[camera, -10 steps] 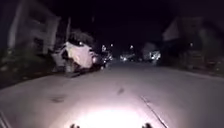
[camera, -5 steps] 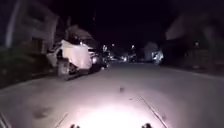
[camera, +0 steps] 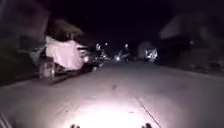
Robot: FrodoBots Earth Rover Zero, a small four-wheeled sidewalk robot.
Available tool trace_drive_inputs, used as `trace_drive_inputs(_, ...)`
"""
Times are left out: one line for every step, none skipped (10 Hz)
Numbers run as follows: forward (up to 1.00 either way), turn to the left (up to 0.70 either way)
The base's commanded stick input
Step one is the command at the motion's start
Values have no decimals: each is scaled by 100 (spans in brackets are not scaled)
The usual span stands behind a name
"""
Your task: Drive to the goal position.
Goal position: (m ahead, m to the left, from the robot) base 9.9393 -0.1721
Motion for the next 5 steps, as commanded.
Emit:
trace_drive_inputs(85,0)
trace_drive_inputs(85,0)
trace_drive_inputs(85,0)
trace_drive_inputs(85,0)
trace_drive_inputs(85,0)
